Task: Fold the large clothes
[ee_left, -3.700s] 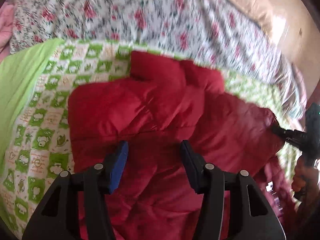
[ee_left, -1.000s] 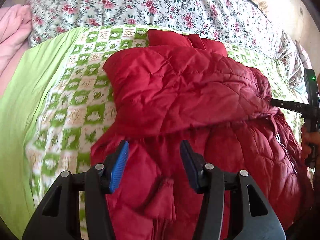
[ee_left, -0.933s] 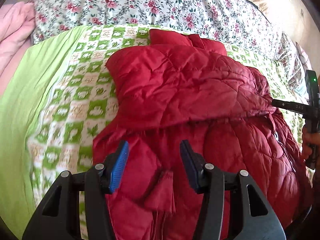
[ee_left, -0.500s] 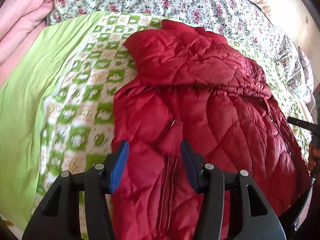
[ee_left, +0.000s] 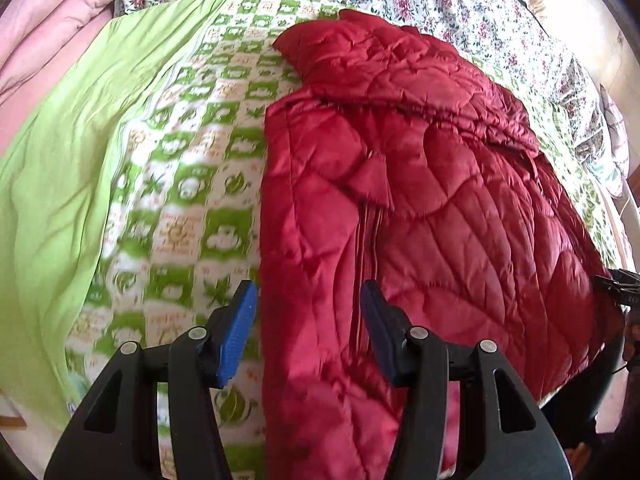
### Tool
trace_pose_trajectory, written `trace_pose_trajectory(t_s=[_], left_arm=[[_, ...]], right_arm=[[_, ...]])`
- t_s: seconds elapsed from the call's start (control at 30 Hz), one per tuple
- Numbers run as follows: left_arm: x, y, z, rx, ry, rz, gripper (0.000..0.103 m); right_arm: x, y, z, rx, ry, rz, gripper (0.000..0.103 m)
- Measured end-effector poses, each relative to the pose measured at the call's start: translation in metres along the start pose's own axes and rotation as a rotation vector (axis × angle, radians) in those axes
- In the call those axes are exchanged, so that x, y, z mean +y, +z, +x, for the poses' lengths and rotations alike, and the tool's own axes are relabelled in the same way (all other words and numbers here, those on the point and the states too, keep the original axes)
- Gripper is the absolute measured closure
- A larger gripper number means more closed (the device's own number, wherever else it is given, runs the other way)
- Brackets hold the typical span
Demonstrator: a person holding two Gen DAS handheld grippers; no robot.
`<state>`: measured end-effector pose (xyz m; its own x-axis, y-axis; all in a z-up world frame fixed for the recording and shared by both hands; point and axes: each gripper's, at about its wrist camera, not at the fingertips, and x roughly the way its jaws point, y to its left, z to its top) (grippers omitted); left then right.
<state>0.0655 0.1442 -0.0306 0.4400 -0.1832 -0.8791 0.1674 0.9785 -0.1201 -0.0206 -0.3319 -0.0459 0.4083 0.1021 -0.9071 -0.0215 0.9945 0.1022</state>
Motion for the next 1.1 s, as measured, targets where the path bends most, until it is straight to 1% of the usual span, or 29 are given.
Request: trace_pose_trajectory(t_s=[0.1,0.2,0.33,0.37,0.43,0.5,0.57,0.67,0.9,0.93,0.97,1.0,1.03,1.07,1.1], left_arm=[[0.003,-0.009,-0.003,0.020,0.002,0.006,0.051],[0.007,-0.018,-0.004,0.047,-0.005,0.013,0.051],[0.008,-0.028,-0.002,0.085,-0.030,0.022,0.051],[0.007,-0.030,-0.001,0.095,-0.049,0.021,0.051],[0.004,-0.033,0.001,0.104,-0.064,0.027,0.051],[0.000,-0.036,0.002,0.110,-0.072,0.039,0.051],[-0.002,-0.039,0.002,0.114,-0.087,0.045,0.051],[-0.006,-0.044,0.000,0.118,-0.109,0.060,0.051],[-0.021,-0.052,0.003,0.154,-0.172,0.110,0.051],[-0.021,-0.051,0.004,0.153,-0.174,0.111,0.051],[-0.022,-0.051,0.005,0.154,-0.179,0.113,0.060],[-0.021,-0.051,0.005,0.155,-0.184,0.109,0.065],[-0.020,-0.050,0.005,0.154,-0.191,0.102,0.073],[-0.020,-0.050,0.003,0.146,-0.200,0.096,0.078],[-0.021,-0.049,0.001,0.132,-0.202,0.097,0.080]], right_arm=[[0.000,-0.015,-0.003,0.011,-0.006,0.007,0.033],[-0.003,-0.023,-0.005,0.021,-0.011,0.010,0.033],[-0.006,-0.031,-0.008,0.029,0.054,0.035,0.036],[-0.005,-0.032,-0.008,0.031,0.064,0.031,0.036],[-0.003,-0.034,-0.007,0.034,0.071,0.021,0.037],[0.000,-0.036,-0.006,0.040,0.089,0.017,0.041],[0.001,-0.038,-0.006,0.046,0.117,0.018,0.049],[0.003,-0.041,-0.007,0.053,0.141,0.018,0.055],[-0.002,-0.048,-0.005,0.057,0.200,0.044,0.057],[-0.002,-0.048,-0.006,0.054,0.205,0.044,0.060],[-0.001,-0.048,-0.007,0.049,0.212,0.045,0.063],[-0.002,-0.049,-0.008,0.039,0.223,0.050,0.066],[-0.002,-0.049,-0.009,0.031,0.232,0.056,0.071],[-0.003,-0.049,-0.010,0.019,0.249,0.063,0.076],[-0.004,-0.049,-0.013,0.003,0.267,0.068,0.077]])
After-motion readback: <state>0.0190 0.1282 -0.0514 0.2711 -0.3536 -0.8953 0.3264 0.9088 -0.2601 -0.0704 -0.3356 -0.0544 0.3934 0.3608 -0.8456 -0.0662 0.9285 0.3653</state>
